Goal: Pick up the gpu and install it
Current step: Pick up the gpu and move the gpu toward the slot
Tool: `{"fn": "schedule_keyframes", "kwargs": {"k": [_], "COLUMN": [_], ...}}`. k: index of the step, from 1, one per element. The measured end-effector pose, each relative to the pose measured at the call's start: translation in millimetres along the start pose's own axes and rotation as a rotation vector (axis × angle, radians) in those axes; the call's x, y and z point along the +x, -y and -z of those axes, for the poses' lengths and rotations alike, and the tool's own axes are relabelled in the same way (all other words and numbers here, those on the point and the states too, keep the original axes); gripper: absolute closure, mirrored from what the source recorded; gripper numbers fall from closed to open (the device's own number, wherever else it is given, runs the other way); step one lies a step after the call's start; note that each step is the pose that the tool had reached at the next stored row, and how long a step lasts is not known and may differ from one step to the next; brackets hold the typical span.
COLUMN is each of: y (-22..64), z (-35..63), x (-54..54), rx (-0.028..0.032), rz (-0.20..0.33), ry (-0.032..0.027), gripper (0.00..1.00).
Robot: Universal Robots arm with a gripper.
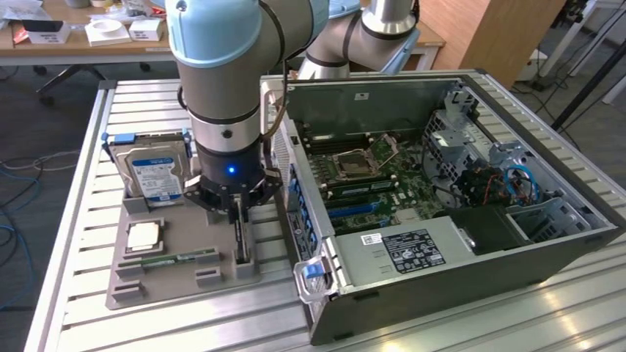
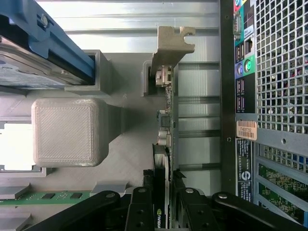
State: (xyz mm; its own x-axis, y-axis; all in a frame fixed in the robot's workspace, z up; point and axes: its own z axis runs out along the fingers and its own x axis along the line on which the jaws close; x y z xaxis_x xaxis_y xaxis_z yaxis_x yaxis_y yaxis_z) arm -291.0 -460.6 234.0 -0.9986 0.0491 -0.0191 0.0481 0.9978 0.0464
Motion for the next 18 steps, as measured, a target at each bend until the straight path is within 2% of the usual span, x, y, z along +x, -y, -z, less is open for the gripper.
{"fn": "schedule_keyframes", "kwargs": {"k": [10,18], "y": [-0.1,-0.4], "z": [0.2,8.9], "x": [0.0,-0.2], "rx": [-0.0003,0.0004], "rz": [0.0,0.0], "ry": [0.0003,0.0001], "gripper": [0.74,0.74]}}
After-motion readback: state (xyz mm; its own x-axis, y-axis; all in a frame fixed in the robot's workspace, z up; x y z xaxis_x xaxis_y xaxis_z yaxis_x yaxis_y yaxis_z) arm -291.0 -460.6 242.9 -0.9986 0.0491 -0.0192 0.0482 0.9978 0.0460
